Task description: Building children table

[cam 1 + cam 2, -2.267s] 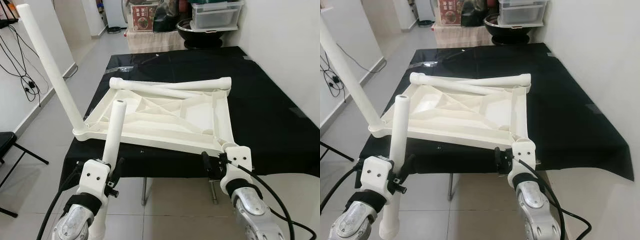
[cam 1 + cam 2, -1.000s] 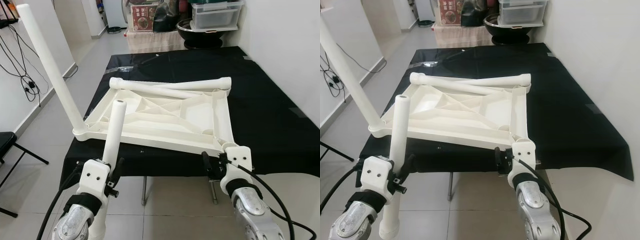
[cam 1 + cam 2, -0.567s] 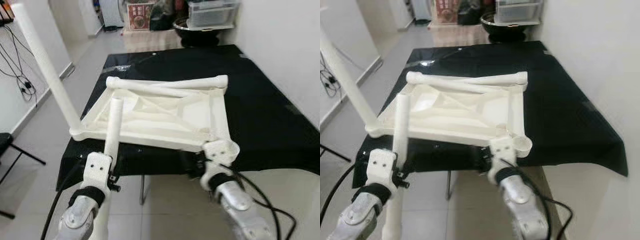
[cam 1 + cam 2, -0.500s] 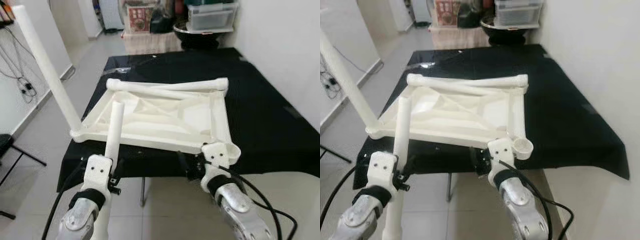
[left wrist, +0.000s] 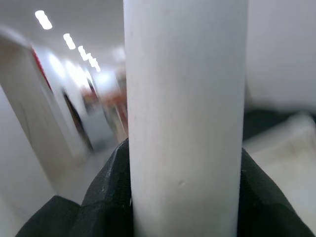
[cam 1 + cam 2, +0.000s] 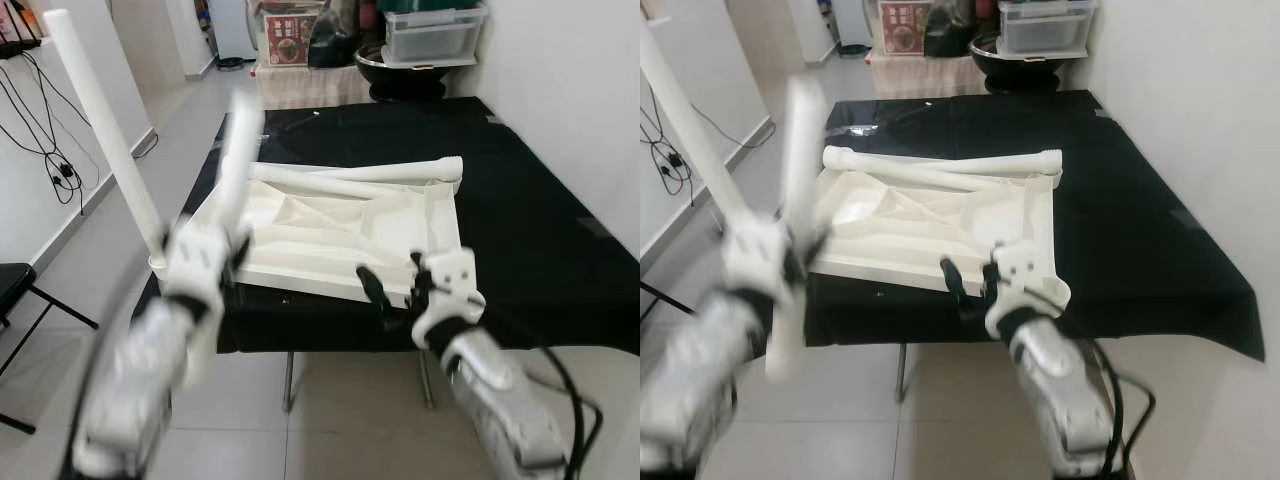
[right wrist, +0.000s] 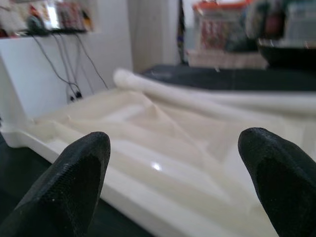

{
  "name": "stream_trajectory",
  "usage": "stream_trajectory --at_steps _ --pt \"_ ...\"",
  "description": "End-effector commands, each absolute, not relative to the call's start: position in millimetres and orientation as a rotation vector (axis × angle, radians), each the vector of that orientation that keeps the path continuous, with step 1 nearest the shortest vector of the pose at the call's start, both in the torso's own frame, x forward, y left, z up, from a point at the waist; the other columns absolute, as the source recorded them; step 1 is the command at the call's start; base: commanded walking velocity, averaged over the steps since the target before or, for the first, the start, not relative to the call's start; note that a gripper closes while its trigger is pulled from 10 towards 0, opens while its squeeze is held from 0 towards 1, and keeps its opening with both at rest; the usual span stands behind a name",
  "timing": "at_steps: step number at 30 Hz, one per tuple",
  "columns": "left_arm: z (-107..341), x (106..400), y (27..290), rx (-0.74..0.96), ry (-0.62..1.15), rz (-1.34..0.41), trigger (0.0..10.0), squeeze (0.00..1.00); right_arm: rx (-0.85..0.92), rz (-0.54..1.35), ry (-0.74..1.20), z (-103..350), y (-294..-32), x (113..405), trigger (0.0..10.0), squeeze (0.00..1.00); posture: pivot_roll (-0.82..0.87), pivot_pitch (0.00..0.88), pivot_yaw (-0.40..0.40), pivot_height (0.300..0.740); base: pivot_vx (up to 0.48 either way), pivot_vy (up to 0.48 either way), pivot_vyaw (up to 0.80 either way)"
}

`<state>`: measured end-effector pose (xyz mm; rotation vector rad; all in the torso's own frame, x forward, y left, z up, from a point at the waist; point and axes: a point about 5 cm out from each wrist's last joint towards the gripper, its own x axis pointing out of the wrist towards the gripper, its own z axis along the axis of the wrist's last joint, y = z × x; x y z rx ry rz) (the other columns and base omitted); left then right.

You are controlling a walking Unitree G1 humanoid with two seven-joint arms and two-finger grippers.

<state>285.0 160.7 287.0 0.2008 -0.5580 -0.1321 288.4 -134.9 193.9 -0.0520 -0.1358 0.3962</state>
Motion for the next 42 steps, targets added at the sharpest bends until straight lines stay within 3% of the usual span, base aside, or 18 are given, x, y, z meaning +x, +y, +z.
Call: stream_trajectory --at_steps 1,4,6,8,12,13,14,19,21,23,24,28,29,42 --pt "296.6 286.3 168.2 0.156 -0.588 -0.153 10.0 0.0 -0.065 0.465 -0.136 194.6 -134.8 289.5 10.0 0.0 -0.06 0.0 0.03 0.74 0.0 0.0 0.0" --pt "304.6 289.6 168.9 0.067 -0.59 -0.235 10.0 0.0 -0.101 0.546 -0.142 198.4 -133.1 289.1 10.0 0.0 -0.06 0.0 0.03 0.74 0.0 0.0 0.0" --pt "316.8 291.3 166.5 -0.257 -0.614 -0.458 10.0 0.0 -0.253 0.696 -0.134 199.4 -128.9 285.8 10.0 0.0 -0.07 0.0 0.031 0.74 0.0 0.0 0.0" --pt "321.9 291.9 162.5 -0.469 -0.605 -0.6 10.0 0.0 -0.338 0.77 -0.128 198.1 -124.4 283.3 10.0 0.0 -0.07 0.0 0.032 0.74 0.0 0.0 0.0" --pt "324.8 293.7 152.2 -0.581 -0.549 -0.749 10.0 0.0 -0.339 0.826 -0.154 204.4 -114.9 281.5 10.0 0.0 -0.07 0.0 0.034 0.74 0.0 0.0 0.0" --pt "326.4 293.8 146.4 -0.552 -0.546 -0.807 10.0 0.0 -0.308 0.881 -0.168 209.1 -107.9 278.9 10.0 0.11 -0.07 0.0 0.035 0.74 0.0 0.0 0.0" --pt "327.4 296.9 143.3 -0.523 -0.537 -0.835 10.0 0.0 -0.27 0.941 -0.168 212.8 -102.0 275.8 10.0 1.0 -0.07 0.0 0.04 0.74 0.0 0.0 0.0" --pt "327.0 298.0 133.4 -0.445 -0.505 -0.949 10.0 0.0 -0.234 0.977 -0.17 218.6 -93.8 275.0 10.0 1.0 -0.08 0.0 0.047 0.74 0.0 0.0 0.0" --pt "322.5 288.2 120.9 -0.35 -0.489 -1.074 10.0 0.0 -0.219 0.962 -0.155 220.0 -94.1 277.6 10.0 1.0 -0.08 0.0 0.044 0.74 0.0 0.0 0.0" --pt "318.3 279.2 113.1 -0.289 -0.467 -1.189 10.0 0.0 -0.205 1.013 -0.138 221.2 -96.4 275.1 10.0 0.67 -0.08 0.0 0.045 0.74 0.0 0.0 0.0" --pt "315.9 276.5 110.8 -0.274 -0.455 -1.223 10.0 0.0 -0.2 1.041 -0.129 221.7 -97.4 272.8 10.0 0.39 -0.08 0.0 0.049 0.74 0.0 0.0 0.0" --pt "314.9 274.7 110.0 -0.276 -0.435 -1.25 10.0 0.0 -0.197 1.068 -0.121 221.9 -98.0 270.6 10.0 0.39 -0.09 0.0 0.05 0.74 0.0 0.0 0.0" --pt "308.3 273.3 103.1 -0.231 -0.421 -1.277 10.0 0.0 -0.219 1.055 -0.088 221.7 -98.3 272.6 10.0 0.0 -0.1 0.0 0.056 0.74 0.0 0.0 0.0" --pt "305.1 272.3 88.2 -0.142 -0.465 -1.316 10.0 0.0 -0.087 0.972 0.086 209.7 -67.2 277.7 10.0 0.0 -0.1 0.0 0.049 0.74 0.0 0.0 0.0"
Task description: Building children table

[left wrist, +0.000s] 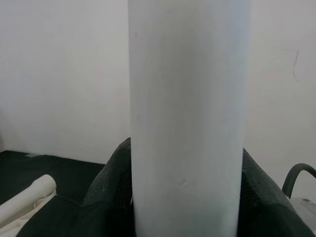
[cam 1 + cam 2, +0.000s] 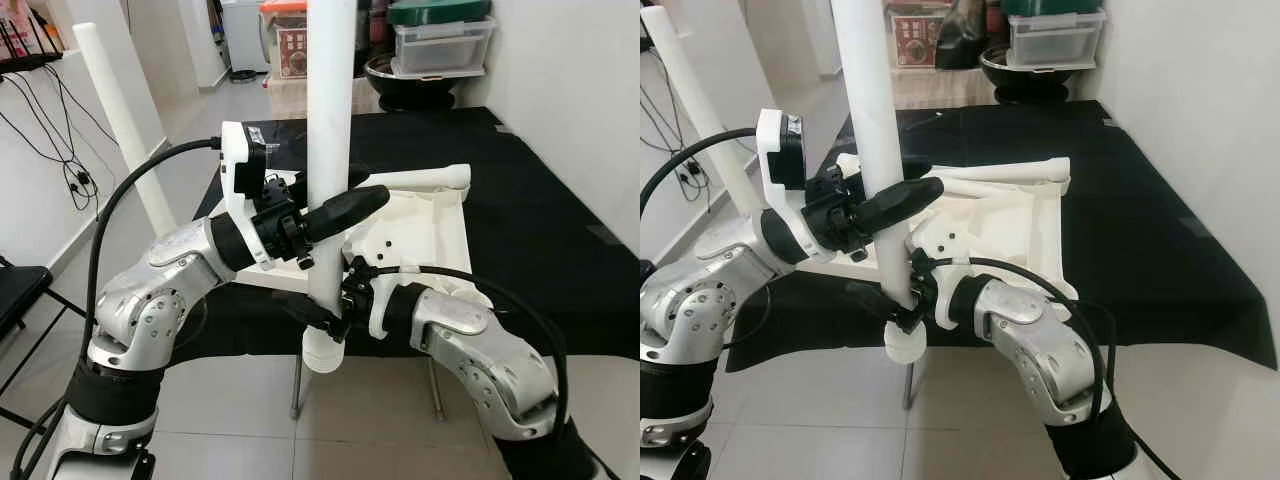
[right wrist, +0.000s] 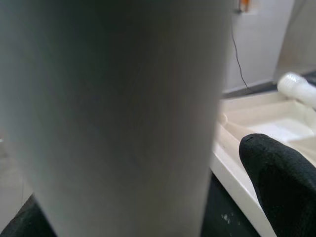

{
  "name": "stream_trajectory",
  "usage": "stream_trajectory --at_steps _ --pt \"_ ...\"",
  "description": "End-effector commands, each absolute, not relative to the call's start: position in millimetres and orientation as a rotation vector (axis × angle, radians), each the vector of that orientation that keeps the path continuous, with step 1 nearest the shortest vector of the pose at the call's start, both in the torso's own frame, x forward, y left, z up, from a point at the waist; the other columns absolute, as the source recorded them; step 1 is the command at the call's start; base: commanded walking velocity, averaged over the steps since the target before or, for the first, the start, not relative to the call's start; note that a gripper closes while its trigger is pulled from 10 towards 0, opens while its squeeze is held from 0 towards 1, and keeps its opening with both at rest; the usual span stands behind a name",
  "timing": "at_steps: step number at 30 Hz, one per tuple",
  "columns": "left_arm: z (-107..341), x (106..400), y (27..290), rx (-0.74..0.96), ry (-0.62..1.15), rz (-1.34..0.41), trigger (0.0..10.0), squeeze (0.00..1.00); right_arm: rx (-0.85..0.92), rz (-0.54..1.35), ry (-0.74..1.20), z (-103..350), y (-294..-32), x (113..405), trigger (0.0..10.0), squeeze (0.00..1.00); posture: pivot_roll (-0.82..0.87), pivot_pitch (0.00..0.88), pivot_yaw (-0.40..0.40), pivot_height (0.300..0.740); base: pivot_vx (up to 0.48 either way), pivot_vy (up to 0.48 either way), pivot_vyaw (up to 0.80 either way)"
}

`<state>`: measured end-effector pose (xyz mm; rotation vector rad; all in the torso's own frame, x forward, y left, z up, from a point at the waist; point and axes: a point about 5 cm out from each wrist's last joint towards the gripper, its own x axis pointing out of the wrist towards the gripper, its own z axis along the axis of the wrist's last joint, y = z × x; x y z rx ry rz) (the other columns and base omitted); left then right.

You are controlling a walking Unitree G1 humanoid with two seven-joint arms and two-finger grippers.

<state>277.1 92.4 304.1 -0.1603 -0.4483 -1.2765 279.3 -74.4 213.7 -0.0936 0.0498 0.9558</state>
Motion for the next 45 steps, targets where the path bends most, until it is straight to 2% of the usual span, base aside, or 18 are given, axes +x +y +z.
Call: stream_trajectory --at_steps 1,2,3,4,5,21,25,26,34,38,43,45 --pt "306.0 272.3 87.8 -0.146 -0.473 -1.312 10.0 0.0 -0.081 0.969 0.094 208.1 -66.0 277.3 9.6 0.0 -0.1 0.0 0.049 0.74 0.0 0.0 0.0" --pt "306.0 272.3 87.8 -0.146 -0.473 -1.312 10.0 0.0 -0.081 0.969 0.094 208.1 -66.0 277.3 9.6 0.0 -0.1 0.0 0.049 0.74 0.0 0.0 0.0" --pt "306.9 272.2 87.3 -0.151 -0.481 -1.311 10.0 0.0 -0.078 0.969 0.1 206.6 -64.4 276.2 4.4 0.0 -0.1 0.0 0.048 0.74 0.0 0.0 0.0" --pt "306.9 272.2 87.3 -0.151 -0.481 -1.311 10.0 0.0 -0.078 0.969 0.1 206.6 -64.4 276.2 4.4 0.0 -0.1 0.0 0.048 0.74 0.0 0.0 0.0" --pt "307.6 272.2 86.9 -0.155 -0.486 -1.31 10.0 0.0 -0.076 0.971 0.102 205.4 -62.6 275.2 0.0 0.0 -0.1 0.0 0.047 0.74 0.0 0.0 0.0" --pt "315.1 276.8 83.6 -0.221 -0.547 -1.277 10.0 0.0 0.003 0.924 0.005 216.8 -52.3 274.2 0.0 0.0 -0.11 0.0 0.056 0.74 0.0 0.0 0.0" --pt "315.3 283.1 84.4 -0.285 -0.525 -1.248 10.0 0.0 0.024 0.899 -0.022 219.9 -52.6 275.8 0.0 0.0 -0.11 0.0 0.06 0.74 0.0 0.0 0.0" --pt "315.1 285.2 85.5 -0.302 -0.513 -1.242 10.0 1.0 0.025 0.887 -0.026 219.9 -53.2 276.7 0.0 0.0 -0.11 0.0 0.063 0.74 0.0 0.0 0.0" --pt "328.0 289.4 106.1 -0.363 -0.568 -1.168 10.0 1.0 0.038 0.763 -0.038 219.7 -68.0 289.2 0.0 0.0 -0.11 0.0 0.05 0.74 0.0 0.0 0.0" --pt "344.0 287.6 134.2 -0.329 -0.649 -1.073 10.0 1.0 0.054 0.559 -0.025 214.8 -99.8 307.0 0.0 0.0 -0.11 0.0 0.02 0.74 0.0 0.0 0.0" --pt "350.5 285.6 148.4 -0.316 -0.692 -1.001 10.0 1.0 0.064 0.465 -0.037 215.7 -115.0 314.4 0.0 0.0 -0.12 0.0 0.018 0.74 0.0 0.0 0.0" --pt "350.9 283.3 162.5 -0.313 -0.707 -0.922 10.0 1.0 0.089 0.373 -0.072 222.3 -128.5 320.5 0.0 0.0 -0.13 0.0 0.015 0.74 0.0 0.0 0.0"
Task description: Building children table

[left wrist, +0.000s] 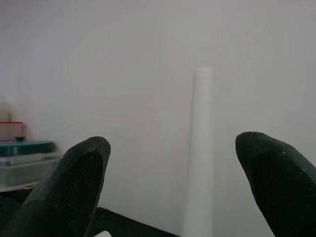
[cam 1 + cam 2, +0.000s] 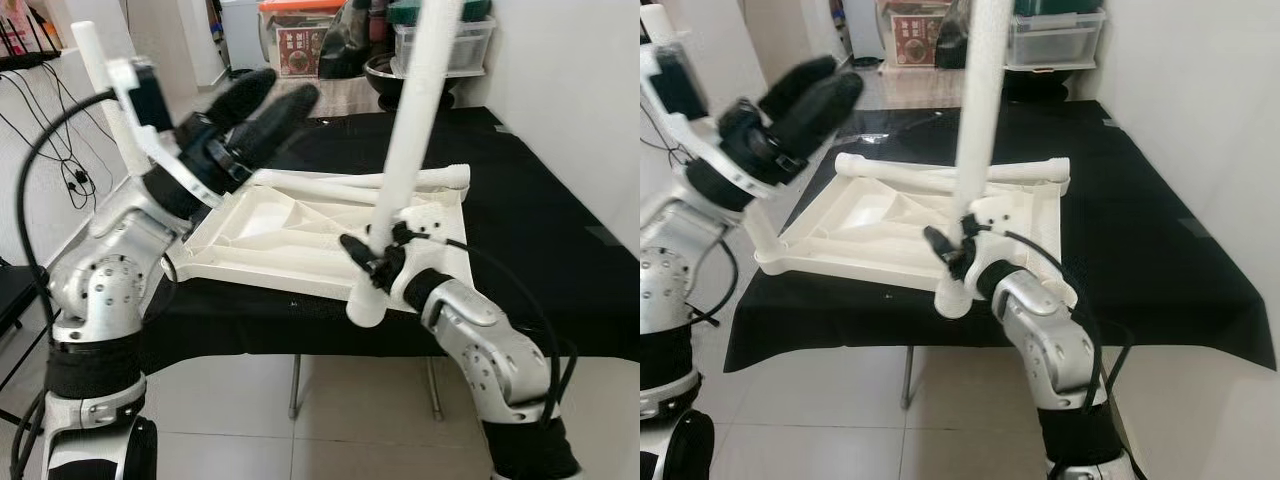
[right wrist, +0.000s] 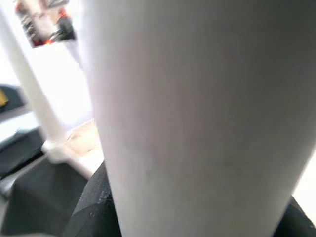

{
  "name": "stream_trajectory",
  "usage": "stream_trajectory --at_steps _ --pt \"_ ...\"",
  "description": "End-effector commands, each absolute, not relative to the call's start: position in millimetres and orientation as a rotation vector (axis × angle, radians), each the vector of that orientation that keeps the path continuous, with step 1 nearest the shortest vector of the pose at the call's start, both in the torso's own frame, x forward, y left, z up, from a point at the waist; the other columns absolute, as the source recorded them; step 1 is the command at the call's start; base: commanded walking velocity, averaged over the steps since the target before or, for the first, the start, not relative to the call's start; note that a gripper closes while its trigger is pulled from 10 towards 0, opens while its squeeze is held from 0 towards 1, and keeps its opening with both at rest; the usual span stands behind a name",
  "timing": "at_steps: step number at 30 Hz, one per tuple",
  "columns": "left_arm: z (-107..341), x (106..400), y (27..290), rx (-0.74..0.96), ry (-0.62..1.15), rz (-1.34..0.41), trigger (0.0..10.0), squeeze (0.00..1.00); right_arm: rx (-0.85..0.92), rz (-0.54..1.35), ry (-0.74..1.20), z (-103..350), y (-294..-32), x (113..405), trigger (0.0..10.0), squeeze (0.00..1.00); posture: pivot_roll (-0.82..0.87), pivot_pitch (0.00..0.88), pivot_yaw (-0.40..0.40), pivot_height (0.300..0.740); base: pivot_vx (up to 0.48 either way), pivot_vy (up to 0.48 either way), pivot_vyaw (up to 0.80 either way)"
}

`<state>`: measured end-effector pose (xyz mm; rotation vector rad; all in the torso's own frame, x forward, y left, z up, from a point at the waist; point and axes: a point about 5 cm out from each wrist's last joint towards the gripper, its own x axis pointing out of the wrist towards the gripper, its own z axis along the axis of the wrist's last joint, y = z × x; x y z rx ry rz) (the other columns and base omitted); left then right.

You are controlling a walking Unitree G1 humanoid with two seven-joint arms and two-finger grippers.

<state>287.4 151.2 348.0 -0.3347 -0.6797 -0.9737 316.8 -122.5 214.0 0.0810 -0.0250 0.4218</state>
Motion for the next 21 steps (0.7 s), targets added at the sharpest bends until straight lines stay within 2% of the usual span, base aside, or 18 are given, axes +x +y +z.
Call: stream_trajectory --at_steps 1,3,4,5,6,7,9,10,16,18,21 --pt "350.9 283.3 162.5 -0.313 -0.707 -0.922 10.0 1.0 0.089 0.373 -0.072 222.3 -128.5 320.5 0.0 0.0 -0.13 0.0 0.015 0.74 0.0 0.0 0.0" --pt "338.9 289.4 175.0 -0.327 -0.663 -0.777 10.0 1.0 0.13 0.272 -0.1 226.6 -141.1 325.3 0.0 0.0 -0.13 0.0 0.01 0.74 0.0 0.0 0.0" --pt "331.6 295.3 178.6 -0.343 -0.633 -0.705 10.0 1.0 0.142 0.263 -0.101 226.9 -142.2 325.8 2.9 0.0 -0.12 0.0 0.01 0.74 0.0 0.0 0.0" --pt "321.5 302.2 181.9 -0.355 -0.589 -0.626 10.0 1.0 0.147 0.258 -0.106 227.5 -142.6 325.8 6.6 0.0 -0.12 0.0 0.01 0.74 0.0 0.0 0.0" --pt "315.0 306.1 183.7 -0.362 -0.561 -0.58 10.0 1.0 0.148 0.26 -0.11 227.8 -142.3 325.7 6.6 0.0 -0.12 0.0 0.01 0.74 0.0 0.0 0.0" --pt "302.5 310.9 185.0 -0.367 -0.502 -0.531 10.0 0.4 0.158 0.265 -0.117 228.5 -141.4 325.4 10.0 0.0 -0.13 0.0 0.013 0.74 0.0 0.0 0.0" --pt "294.3 313.4 185.6 -0.369 -0.464 -0.504 10.0 0.4 0.166 0.267 -0.122 229.0 -140.8 325.3 10.0 0.0 -0.13 0.0 0.013 0.74 0.0 0.0 0.0" --pt "277.7 317.0 186.1 -0.366 -0.398 -0.445 10.0 0.0 0.175 0.266 -0.131 229.9 -140.2 325.2 10.0 0.0 -0.13 0.0 0.014 0.74 0.0 0.0 0.0" --pt "240.7 322.5 184.0 -0.321 -0.218 -0.317 10.0 0.0 0.19 0.261 -0.142 230.9 -140.0 325.7 10.0 0.0 -0.13 0.003 0.014 0.74 0.0 0.0 0.0" --pt "184.1 316.8 184.7 -0.169 -0.023 -0.139 10.0 0.0 0.167 0.231 -0.114 217.4 -141.7 325.0 10.0 0.0 -0.13 0.015 0.013 0.74 0.0 0.0 0.0" --pt "159.2 307.3 182.3 -0.105 0.053 -0.09 10.0 0.0 0.15 0.221 -0.094 209.3 -141.3 323.7 10.0 0.0 -0.12 0.019 0.014 0.74 0.0 0.0 0.0"
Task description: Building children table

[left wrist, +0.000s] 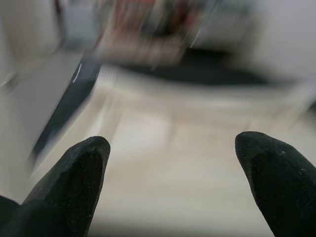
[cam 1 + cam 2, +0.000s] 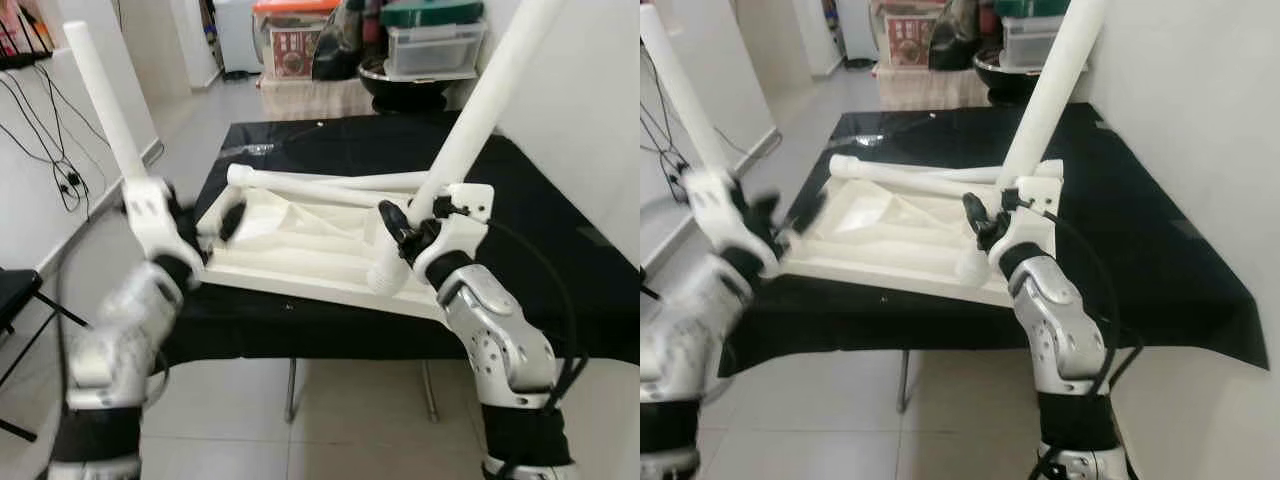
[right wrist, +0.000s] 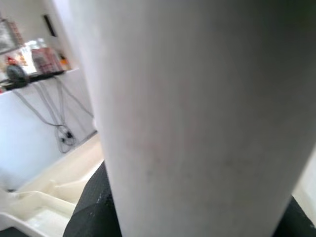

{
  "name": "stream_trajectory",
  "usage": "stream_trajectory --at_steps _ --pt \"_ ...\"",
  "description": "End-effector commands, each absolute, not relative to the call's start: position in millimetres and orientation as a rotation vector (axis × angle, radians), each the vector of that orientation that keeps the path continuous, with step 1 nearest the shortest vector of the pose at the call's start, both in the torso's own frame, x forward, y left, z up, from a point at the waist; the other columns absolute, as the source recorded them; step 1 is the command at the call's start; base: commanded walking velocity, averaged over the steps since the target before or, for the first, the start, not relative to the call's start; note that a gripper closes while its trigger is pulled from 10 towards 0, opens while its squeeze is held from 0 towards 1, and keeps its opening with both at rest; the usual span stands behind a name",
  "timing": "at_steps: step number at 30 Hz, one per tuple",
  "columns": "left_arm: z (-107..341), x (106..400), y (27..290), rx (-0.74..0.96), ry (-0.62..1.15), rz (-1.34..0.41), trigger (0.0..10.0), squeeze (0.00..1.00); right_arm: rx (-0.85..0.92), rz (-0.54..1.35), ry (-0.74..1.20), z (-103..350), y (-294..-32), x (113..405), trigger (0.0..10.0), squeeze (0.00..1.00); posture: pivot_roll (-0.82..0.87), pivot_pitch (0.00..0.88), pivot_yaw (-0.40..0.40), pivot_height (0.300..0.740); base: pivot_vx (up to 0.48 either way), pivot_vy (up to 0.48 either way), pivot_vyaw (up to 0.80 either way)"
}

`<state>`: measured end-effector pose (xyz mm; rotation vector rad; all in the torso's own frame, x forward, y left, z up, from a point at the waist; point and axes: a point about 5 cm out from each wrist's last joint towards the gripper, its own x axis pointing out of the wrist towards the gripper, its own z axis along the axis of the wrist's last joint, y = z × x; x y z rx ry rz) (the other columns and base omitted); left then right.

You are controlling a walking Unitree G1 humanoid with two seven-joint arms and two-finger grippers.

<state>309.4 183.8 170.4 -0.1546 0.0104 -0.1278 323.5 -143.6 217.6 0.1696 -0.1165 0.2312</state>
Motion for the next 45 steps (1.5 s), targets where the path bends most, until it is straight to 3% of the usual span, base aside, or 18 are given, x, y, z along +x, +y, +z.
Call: stream_trajectory --at_steps 1,7,16,26,31,38,45 --pt "157.0 304.7 179.8 -0.094 0.055 -0.096 10.0 0.0 0.147 0.221 -0.095 208.7 -140.9 323.4 10.0 0.0 -0.12 0.021 0.013 0.74 0.0 0.0 0.0" --pt "149.9 293.4 164.6 0.011 0.037 -0.132 10.0 0.0 0.143 0.232 -0.116 213.3 -137.4 325.1 10.0 0.0 -0.11 0.037 0.018 0.74 0.0 0.0 0.0" --pt "154.0 278.5 163.2 -0.148 0.011 -0.226 10.0 0.0 0.056 0.246 -0.16 216.6 -128.4 326.1 10.0 0.0 -0.07 0.066 0.035 0.74 0.0 0.0 0.0" --pt "157.4 251.5 147.8 -0.085 -0.017 -0.289 10.0 0.0 0.009 0.331 -0.166 216.0 -114.7 325.4 10.0 0.0 -0.04 0.125 0.015 0.74 0.0 -0.057 0.16" --pt "159.5 250.2 145.6 -0.038 -0.027 -0.314 10.0 0.0 0.001 0.341 -0.161 212.9 -111.0 325.4 10.0 0.0 -0.03 0.118 0.017 0.74 0.0 0.0 0.8" --pt "150.7 233.2 136.7 -0.007 0.004 -0.405 10.0 0.0 0.039 0.347 -0.114 187.6 -115.2 309.1 10.0 0.0 -0.04 0.078 0.017 0.74 0.0 0.0 0.0" --pt "145.6 243.6 137.9 -0.036 -0.003 -0.385 10.0 0.0 0.051 0.326 -0.087 172.0 -120.6 303.1 10.0 0.0 -0.06 0.032 0.022 0.74 0.0 -0.468 0.0"
